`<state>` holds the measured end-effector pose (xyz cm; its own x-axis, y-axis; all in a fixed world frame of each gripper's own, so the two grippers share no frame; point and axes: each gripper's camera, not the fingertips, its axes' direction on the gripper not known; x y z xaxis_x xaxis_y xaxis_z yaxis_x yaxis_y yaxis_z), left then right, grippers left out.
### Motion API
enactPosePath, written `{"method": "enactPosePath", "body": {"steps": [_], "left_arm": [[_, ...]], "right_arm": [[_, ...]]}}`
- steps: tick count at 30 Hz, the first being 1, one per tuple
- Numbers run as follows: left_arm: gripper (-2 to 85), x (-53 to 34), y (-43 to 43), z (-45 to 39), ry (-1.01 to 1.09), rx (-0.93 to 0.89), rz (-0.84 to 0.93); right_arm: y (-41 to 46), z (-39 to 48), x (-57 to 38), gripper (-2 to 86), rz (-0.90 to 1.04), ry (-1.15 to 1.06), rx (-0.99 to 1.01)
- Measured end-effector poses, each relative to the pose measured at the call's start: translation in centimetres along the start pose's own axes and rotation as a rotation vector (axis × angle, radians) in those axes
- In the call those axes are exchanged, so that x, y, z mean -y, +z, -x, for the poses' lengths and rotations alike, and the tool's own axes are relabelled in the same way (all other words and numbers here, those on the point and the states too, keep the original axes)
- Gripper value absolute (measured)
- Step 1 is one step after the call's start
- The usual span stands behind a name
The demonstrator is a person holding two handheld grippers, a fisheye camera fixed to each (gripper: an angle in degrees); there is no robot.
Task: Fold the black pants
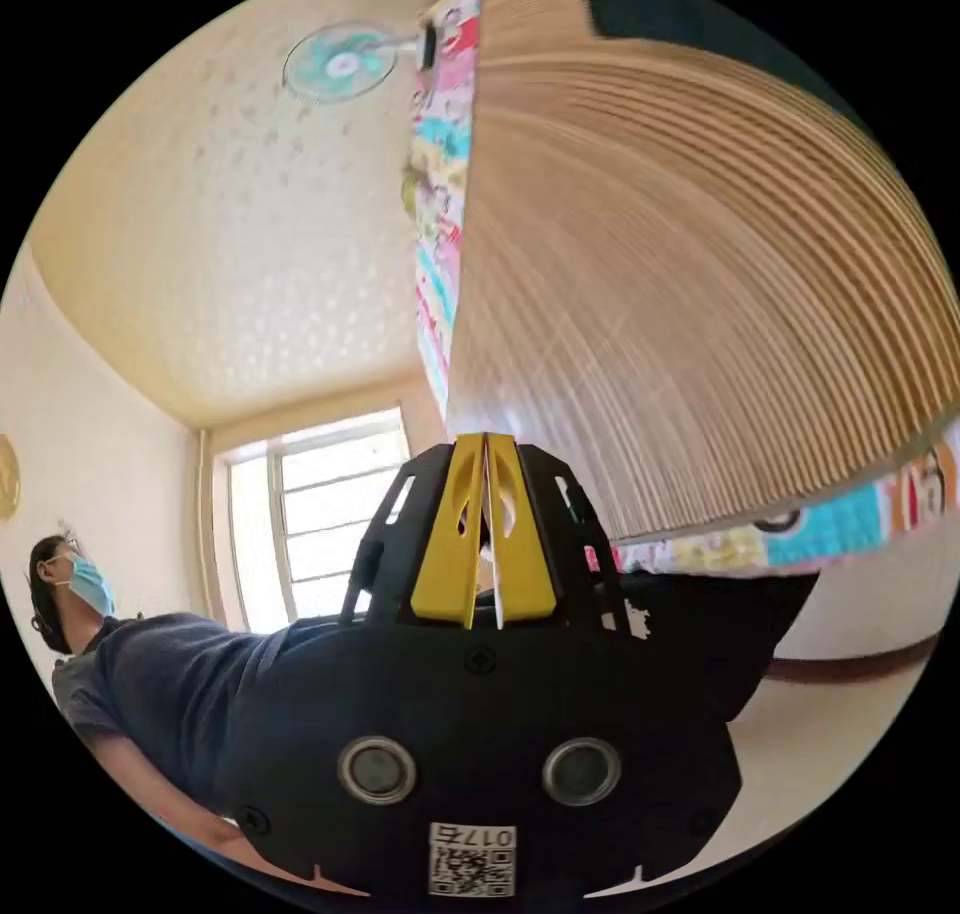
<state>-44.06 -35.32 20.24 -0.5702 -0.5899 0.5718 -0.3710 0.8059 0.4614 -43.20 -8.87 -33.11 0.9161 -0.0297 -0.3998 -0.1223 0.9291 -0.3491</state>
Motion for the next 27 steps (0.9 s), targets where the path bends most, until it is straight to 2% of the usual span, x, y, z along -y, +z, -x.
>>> {"method": "enactPosePath", "body": {"steps": [3, 7, 10, 12, 14, 18, 21, 23, 27], "left_arm": [[1.3, -3.6, 3.2, 2.6, -0.055, -0.143, 0.006], [0.8, -4.1, 2.1, 5.7, -0.004, -0.185, -0.047], [2.2, -4.4, -2.2, 8.4, 0.058, -0.199, -0.214], [3.4, -4.4, -5.5, 10.0, 0.133, -0.172, -0.346], [6.2, -4.0, -10.5, 12.6, 0.171, -0.088, -0.493], [9.3, -4.0, -17.6, 17.0, 0.169, -0.082, -0.696], [11.4, -2.9, -19.7, 18.0, 0.236, -0.014, -0.698], [11.4, -1.0, -17.7, 17.1, 0.345, 0.046, -0.587], [7.3, -0.5, -14.9, 16.5, 0.388, 0.086, -0.468]], "right_arm": [[8.8, 7.0, 3.6, 0.3, 0.293, -0.225, -0.081], [17.1, 15.0, 4.7, 0.3, 0.445, -0.467, -0.198], [22.1, 19.1, 4.2, 0.3, 0.4, -0.526, -0.194], [26.0, 20.5, 3.0, 0.3, 0.328, -0.511, -0.092], [29.3, 20.6, 2.0, 0.4, 0.317, -0.482, -0.015], [36.3, 20.1, -1.3, 0.3, 0.344, -0.455, 0.01], [38.4, 19.8, -4.5, 0.3, 0.316, -0.454, -0.022], [38.1, 19.1, -6.5, 0.3, 0.261, -0.437, -0.036], [33.7, 16.5, -12.1, 0.3, 0.088, -0.327, -0.049]]}}
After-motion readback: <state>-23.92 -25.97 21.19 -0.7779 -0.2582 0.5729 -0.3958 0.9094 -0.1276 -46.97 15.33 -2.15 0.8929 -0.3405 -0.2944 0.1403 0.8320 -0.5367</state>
